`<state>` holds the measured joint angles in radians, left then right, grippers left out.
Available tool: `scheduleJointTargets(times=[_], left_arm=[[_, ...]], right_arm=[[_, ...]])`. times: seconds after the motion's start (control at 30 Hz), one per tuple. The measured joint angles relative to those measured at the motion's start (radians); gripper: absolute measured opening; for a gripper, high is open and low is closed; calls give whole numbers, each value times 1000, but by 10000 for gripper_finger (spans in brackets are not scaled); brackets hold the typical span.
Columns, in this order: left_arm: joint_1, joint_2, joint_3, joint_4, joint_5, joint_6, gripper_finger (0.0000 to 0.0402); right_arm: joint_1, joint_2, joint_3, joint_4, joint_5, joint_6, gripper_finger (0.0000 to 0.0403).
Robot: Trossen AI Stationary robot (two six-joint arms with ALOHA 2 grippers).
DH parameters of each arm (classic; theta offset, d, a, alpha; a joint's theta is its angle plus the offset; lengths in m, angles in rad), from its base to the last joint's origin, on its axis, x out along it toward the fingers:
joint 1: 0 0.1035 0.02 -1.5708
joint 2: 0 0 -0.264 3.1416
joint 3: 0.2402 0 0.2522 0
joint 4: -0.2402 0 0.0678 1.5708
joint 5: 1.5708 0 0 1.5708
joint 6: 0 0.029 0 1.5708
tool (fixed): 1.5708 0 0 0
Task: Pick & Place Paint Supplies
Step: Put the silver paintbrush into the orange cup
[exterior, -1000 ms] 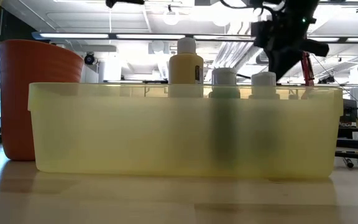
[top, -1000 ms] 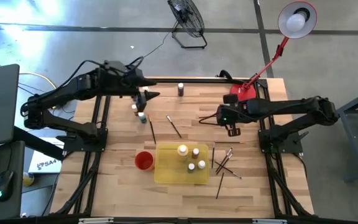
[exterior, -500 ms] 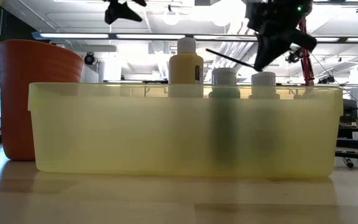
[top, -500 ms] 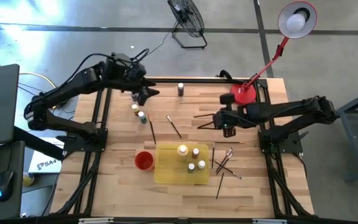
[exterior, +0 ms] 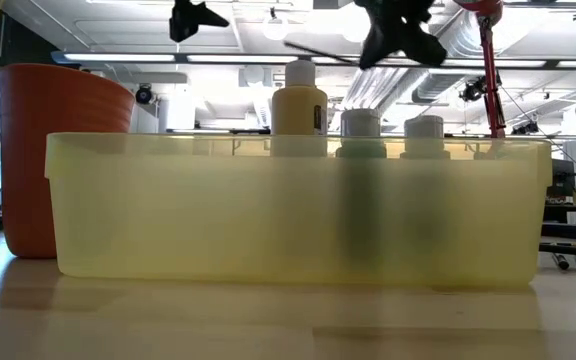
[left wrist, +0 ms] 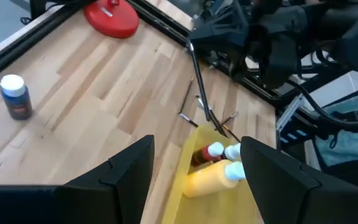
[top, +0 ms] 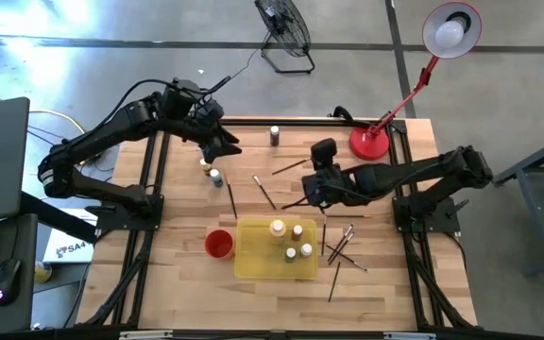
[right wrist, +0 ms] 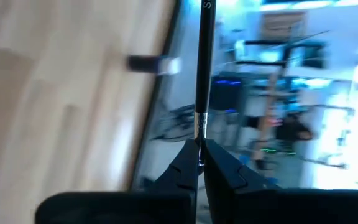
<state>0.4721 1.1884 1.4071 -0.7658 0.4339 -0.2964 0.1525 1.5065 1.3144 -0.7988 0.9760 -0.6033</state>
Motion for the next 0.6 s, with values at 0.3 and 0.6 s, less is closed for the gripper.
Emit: scheduleJointTargets(times=[0.3,0.6], left_arm=[[-1,74,0,116,182,-125,232],[-1,184,0,219,429,-307,232]], right_arm=[[47,5,0,349,73,-294,3],[66,5,0,386,107,-421,3]])
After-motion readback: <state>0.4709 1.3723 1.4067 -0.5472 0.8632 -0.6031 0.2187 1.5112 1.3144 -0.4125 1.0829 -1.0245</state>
